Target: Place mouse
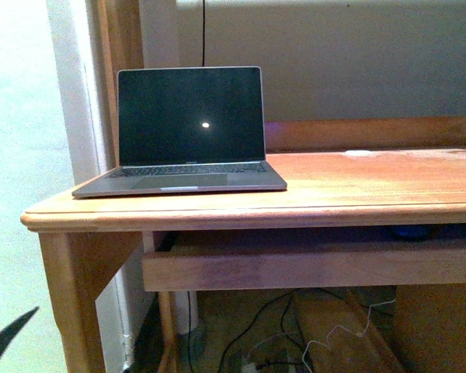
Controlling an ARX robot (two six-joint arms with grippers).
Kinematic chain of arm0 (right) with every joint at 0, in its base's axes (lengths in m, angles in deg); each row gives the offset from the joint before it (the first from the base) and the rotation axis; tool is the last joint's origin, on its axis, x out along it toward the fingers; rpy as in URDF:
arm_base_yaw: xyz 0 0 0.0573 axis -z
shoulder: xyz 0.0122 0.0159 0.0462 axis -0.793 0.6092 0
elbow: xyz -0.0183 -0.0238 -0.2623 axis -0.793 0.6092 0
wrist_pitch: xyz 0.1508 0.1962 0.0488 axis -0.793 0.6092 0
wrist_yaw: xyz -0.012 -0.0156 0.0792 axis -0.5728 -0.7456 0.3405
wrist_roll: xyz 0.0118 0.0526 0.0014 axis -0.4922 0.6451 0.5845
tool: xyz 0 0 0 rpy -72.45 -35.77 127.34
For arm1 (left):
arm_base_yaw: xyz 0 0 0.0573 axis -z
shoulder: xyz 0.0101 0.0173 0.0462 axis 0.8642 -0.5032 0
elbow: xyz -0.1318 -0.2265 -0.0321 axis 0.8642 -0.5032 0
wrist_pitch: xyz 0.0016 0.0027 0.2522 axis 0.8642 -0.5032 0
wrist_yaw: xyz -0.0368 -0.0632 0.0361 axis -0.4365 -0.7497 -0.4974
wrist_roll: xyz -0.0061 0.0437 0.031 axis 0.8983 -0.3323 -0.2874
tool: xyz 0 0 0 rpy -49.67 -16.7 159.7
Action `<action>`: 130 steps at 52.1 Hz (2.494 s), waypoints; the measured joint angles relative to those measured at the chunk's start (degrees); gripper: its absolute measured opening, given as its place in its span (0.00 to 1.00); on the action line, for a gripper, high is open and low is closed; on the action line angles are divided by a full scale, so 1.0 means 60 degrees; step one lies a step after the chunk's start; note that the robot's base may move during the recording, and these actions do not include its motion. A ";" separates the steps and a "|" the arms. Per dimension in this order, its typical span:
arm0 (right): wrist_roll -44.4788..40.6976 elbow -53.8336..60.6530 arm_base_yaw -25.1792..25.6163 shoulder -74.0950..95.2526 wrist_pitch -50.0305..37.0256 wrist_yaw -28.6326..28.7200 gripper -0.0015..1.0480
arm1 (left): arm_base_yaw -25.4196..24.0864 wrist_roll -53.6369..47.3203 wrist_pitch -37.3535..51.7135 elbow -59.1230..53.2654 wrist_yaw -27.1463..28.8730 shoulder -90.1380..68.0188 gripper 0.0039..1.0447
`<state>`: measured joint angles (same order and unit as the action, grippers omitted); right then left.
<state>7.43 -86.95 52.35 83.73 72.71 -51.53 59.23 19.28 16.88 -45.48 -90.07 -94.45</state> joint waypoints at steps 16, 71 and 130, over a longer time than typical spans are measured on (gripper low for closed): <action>0.0000 0.0004 0.0000 0.0000 0.0000 0.0000 0.93 | 0.0310 -0.3792 0.0470 0.2087 -0.1198 -0.3169 0.93; 0.0000 0.0000 0.0000 0.0000 0.0000 0.0000 0.93 | 0.2229 -0.4918 -0.1938 0.7085 -0.1078 -0.7093 0.93; 0.0000 0.0000 0.0000 0.0000 0.0000 0.0004 0.93 | 0.3989 1.0276 -0.7577 0.2065 0.1563 0.3166 0.93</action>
<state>7.43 -86.95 52.35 83.73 72.71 -51.51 83.17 80.94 -28.58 -33.09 -80.70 -75.46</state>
